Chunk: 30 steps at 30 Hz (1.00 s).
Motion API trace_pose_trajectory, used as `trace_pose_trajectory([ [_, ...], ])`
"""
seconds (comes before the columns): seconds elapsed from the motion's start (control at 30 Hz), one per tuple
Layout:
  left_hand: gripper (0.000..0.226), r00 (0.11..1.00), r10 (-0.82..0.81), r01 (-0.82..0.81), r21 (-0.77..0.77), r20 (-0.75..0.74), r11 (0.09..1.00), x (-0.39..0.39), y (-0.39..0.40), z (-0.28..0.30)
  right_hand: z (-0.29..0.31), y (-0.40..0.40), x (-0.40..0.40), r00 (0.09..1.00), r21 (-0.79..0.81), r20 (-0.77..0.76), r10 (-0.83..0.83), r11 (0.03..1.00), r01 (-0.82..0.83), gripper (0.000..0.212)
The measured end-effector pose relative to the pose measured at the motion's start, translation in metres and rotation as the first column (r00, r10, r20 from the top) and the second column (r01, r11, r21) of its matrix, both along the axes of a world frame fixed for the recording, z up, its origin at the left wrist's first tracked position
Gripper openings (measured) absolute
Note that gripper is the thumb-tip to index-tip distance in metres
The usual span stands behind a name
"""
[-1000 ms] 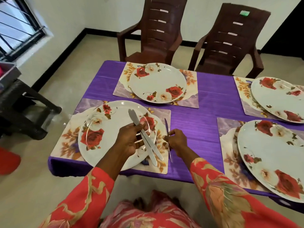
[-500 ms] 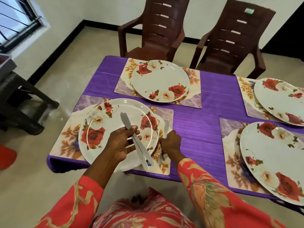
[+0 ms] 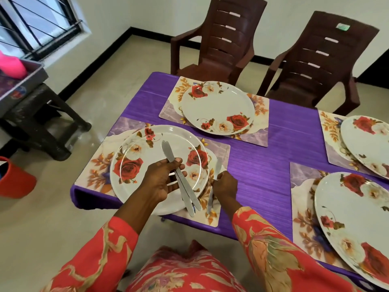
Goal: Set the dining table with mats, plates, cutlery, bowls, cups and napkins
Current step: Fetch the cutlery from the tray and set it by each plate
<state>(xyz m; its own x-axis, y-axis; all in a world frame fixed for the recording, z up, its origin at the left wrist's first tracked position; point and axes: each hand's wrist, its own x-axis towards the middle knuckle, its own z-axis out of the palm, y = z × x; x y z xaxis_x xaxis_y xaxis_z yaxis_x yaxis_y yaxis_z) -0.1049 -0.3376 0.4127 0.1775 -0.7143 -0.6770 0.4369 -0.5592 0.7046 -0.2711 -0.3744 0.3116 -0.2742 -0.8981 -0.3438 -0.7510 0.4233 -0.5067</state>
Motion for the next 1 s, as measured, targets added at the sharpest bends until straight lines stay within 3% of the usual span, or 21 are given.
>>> trace_pose_trajectory([
  [0.17,0.025,1.000,0.027,-0.027,0.002,-0.002,1.000,-0.003,0.003,-0.001,0.000,0.000,-0.003,0.998,-0.002,0.058,-0.023,1.000,0.023,0.024],
  [0.3,0.020,0.999,0.042,-0.042,-0.004,-0.013,0.999,-0.004,0.003,-0.001,0.017,-0.009,-0.003,0.961,-0.170,0.251,-0.120,0.971,0.166,0.025],
  [0.47,0.011,0.999,0.048,-0.048,-0.019,-0.020,0.999,0.003,0.006,0.000,0.064,-0.031,0.032,0.895,-0.366,0.444,0.046,0.921,0.135,0.025],
  [0.57,0.006,0.997,0.070,-0.070,-0.030,-0.014,0.997,0.015,0.006,0.001,0.084,-0.042,0.069,0.797,-0.288,0.572,0.195,0.957,-0.027,0.029],
  [0.73,0.009,0.993,0.119,-0.119,-0.039,0.005,0.992,0.053,-0.009,0.001,0.098,-0.043,0.121,0.735,-0.120,0.582,0.347,0.931,-0.345,0.031],
  [0.9,0.006,0.992,0.120,-0.121,-0.024,-0.037,0.992,0.110,-0.042,-0.009,0.086,-0.052,0.168,0.675,-0.065,0.660,0.330,0.920,-0.386,0.017],
  [1.0,0.011,0.997,0.067,-0.067,-0.014,-0.025,0.998,0.149,-0.068,-0.014,0.078,-0.065,0.204,0.697,-0.066,0.643,0.318,0.929,-0.363,0.016],
])
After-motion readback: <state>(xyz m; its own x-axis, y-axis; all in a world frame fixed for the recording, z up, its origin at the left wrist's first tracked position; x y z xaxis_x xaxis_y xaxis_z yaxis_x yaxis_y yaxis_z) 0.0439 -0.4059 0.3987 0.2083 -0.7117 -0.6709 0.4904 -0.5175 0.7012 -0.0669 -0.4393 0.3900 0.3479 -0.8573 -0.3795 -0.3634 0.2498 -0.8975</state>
